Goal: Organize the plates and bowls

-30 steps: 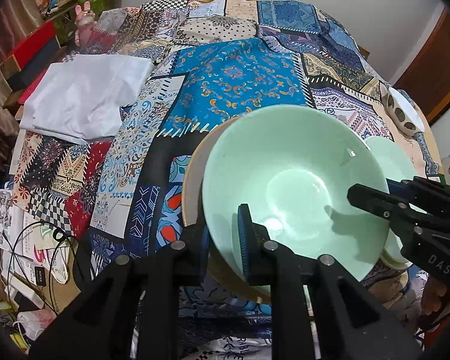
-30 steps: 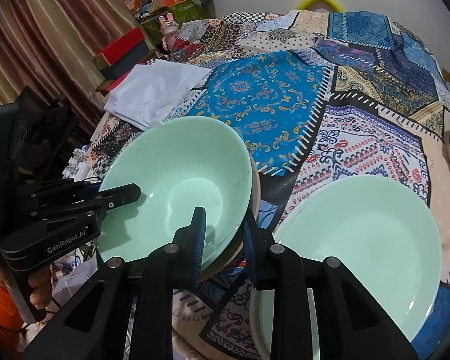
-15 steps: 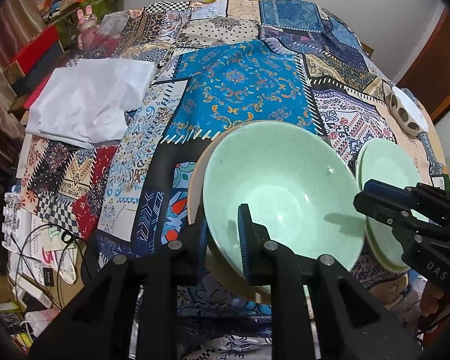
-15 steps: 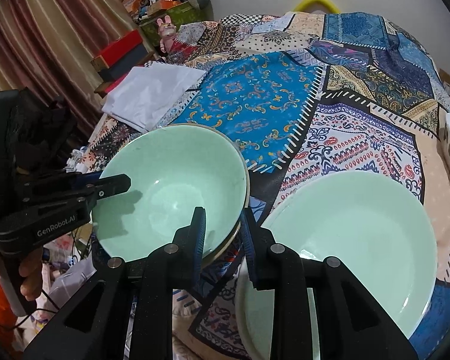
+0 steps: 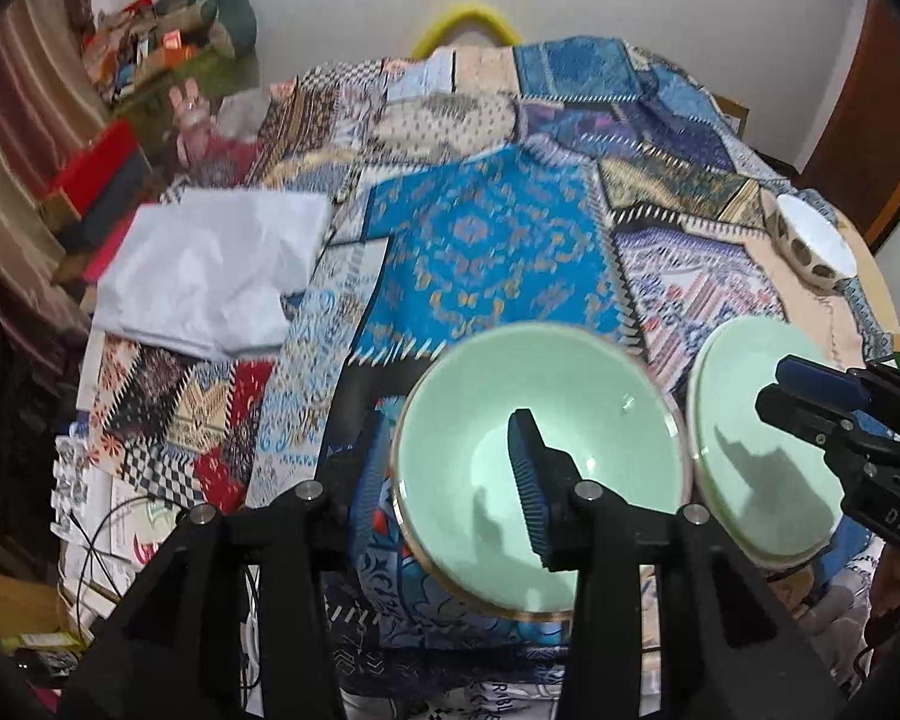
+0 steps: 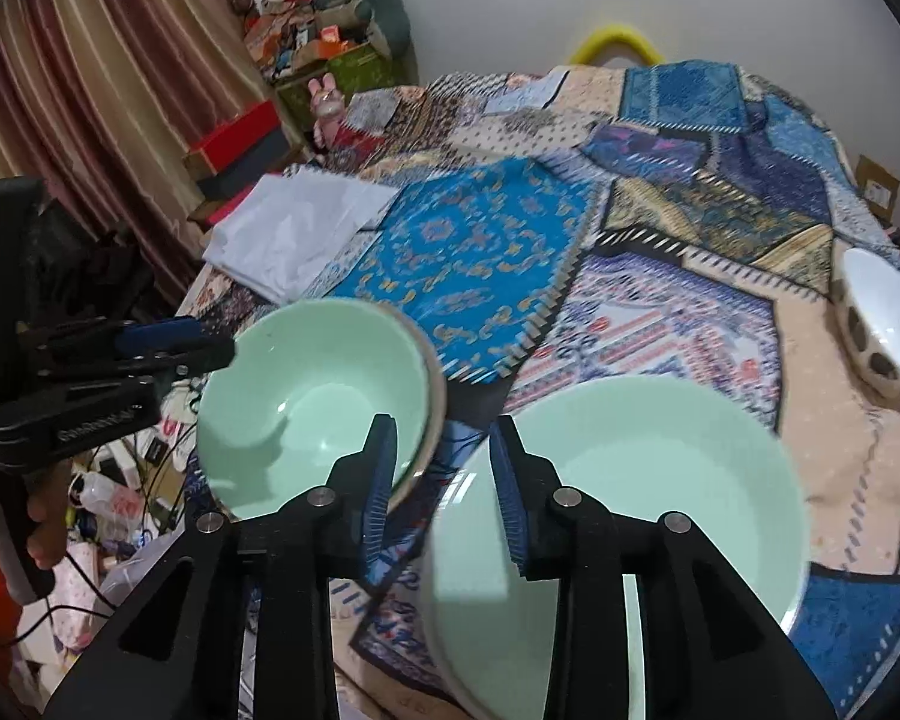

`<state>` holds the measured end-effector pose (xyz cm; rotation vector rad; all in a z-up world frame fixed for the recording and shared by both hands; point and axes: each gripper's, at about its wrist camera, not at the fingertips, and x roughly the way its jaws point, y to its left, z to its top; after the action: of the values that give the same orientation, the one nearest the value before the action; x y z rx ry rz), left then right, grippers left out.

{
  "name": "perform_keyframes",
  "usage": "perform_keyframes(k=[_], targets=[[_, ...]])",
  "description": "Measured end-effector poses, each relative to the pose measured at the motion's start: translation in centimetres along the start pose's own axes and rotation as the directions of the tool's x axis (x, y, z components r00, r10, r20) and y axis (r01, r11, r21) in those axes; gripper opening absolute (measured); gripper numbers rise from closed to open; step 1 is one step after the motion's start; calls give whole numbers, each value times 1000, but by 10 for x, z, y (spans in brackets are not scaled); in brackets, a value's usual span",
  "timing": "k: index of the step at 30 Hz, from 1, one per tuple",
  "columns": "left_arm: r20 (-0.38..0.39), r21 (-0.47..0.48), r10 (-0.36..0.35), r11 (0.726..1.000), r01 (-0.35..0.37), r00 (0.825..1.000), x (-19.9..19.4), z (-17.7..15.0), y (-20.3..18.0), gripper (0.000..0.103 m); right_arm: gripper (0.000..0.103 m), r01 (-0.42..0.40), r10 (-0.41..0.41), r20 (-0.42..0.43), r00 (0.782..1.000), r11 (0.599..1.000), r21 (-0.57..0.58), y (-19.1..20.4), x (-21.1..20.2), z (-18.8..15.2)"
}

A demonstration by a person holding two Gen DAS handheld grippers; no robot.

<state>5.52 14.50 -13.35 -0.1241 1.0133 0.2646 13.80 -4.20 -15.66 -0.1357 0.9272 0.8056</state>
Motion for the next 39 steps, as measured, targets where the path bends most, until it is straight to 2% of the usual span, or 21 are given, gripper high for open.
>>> perform_keyframes(k=[5, 10, 12, 17, 20, 22, 30, 39], targets=[[69, -3, -44, 999, 44, 997, -23, 16, -21, 53, 42, 53, -55, 77, 996, 998, 23, -25, -30, 8], [126, 23, -103, 995, 100, 987, -43, 35, -54, 61, 49, 117, -125, 148, 981, 991, 62, -58, -63, 13], [145, 37, -122, 992, 118, 982, -48, 42, -68, 65, 50, 147, -158, 168, 973, 986, 77, -71, -75, 14], [171, 68, -148, 988, 138, 974, -51, 65, -108, 67, 51, 222, -244, 192, 951, 967, 126, -108, -98, 14], [171, 74, -170, 984, 159, 971, -47, 79, -128, 80, 51, 256, -282, 194, 940, 955, 147, -126, -107, 12], [179, 89, -178, 982, 164, 968, -44, 88, -142, 80, 51, 281, -310, 194, 931, 945, 165, -140, -112, 11], [155, 139, -226, 969, 206, 962, -18, 115, -187, 81, 51, 333, -378, 169, 910, 911, 246, -197, -113, 8], [54, 161, -276, 951, 264, 960, 42, 124, -224, 81, 51, 359, -409, 110, 906, 879, 313, -257, -89, 6]])
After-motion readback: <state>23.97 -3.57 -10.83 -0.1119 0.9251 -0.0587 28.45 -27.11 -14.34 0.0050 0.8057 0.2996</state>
